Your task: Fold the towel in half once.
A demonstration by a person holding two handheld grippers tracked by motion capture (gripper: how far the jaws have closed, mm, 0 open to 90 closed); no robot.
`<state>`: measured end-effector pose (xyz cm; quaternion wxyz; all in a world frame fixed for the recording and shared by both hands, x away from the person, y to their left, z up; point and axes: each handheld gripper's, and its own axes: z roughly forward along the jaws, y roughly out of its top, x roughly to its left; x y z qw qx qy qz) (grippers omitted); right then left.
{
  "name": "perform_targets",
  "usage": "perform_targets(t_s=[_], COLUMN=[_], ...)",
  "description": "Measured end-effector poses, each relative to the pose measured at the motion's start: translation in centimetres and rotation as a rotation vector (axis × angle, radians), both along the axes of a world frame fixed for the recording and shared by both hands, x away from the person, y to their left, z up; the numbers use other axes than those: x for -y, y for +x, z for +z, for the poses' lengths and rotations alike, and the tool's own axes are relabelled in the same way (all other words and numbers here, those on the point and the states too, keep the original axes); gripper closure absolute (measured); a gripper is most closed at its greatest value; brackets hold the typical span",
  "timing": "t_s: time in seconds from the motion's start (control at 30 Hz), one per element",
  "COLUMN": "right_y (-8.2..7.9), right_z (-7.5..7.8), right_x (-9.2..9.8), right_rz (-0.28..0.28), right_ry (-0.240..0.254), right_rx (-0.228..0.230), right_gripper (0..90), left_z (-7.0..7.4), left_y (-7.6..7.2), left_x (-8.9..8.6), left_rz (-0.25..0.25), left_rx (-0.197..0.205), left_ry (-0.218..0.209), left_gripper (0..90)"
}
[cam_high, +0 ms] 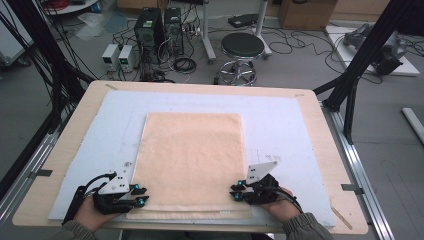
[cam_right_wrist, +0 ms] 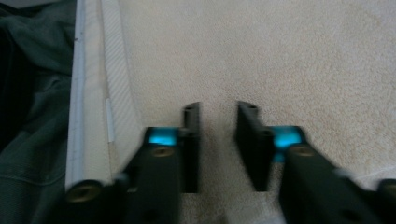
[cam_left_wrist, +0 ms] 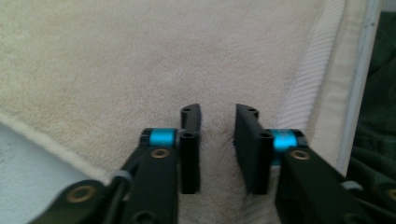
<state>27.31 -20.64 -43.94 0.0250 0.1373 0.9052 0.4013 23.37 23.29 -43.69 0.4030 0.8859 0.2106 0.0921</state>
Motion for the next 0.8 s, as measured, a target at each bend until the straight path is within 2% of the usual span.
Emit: perform_targets(t_s=[0.07,0.1,0.17,0.23,0.37,0.4,0.47,0.5,0.57,0.6,0.8], right_y=[0.0,0.1,-0.2,-0.6,-1.6,-1.7,-1.4,-1.1,-0.4,-0.1,2.3], right_z=[0.2,0.3,0.6,1.1,1.9,2.0,2.1,2.1,2.2,2.3,3.0], right_x=[0.0,0.0,0.0,0.4,1.0,1.1,1.1,1.2,1.2,1.2,1.6], right_rz=[0.013,0.023,0.030,0.032,0.044,0.037,0.008,-0.019,-0.049,-0.062,-0.160], right_ry=[-0.007,-0.010,-0.008,0.012,0.036,0.042,0.061,0.069,0.085,0.090,0.117], right_rx=[-0.005,0.005,0.002,0.004,-0.002,0.003,0.000,0.008,-0.004,0.009,0.022], right_gripper=[87.2,88.0,89.7,89.6,89.0,83.4,74.7,69.1,65.3,62.2,45.3], left_z=[0.2,0.3,0.5,1.0,1.6,1.7,1.8,1.8,2.1,2.2,3.0], left_y=[0.0,0.0,-0.3,-0.7,-1.5,-1.4,-1.0,-0.8,-0.3,-0.1,1.7], left_x=[0.2,0.3,0.2,-0.1,-0.6,-0.7,-0.8,-0.9,-0.9,-0.9,-1.1], left_rz=[-0.004,-0.004,-0.004,-0.007,-0.030,-0.023,0.015,0.035,0.067,0.078,0.156], left_rx=[0.004,0.005,0.012,0.011,0.011,0.012,0.023,0.027,0.035,0.044,0.077], left_ry=[0.019,0.022,0.015,-0.007,-0.020,-0.023,-0.022,-0.033,-0.052,-0.053,-0.089], left_gripper=[86.2,87.4,88.3,88.4,87.6,85.8,69.9,67.0,60.2,56.7,44.5])
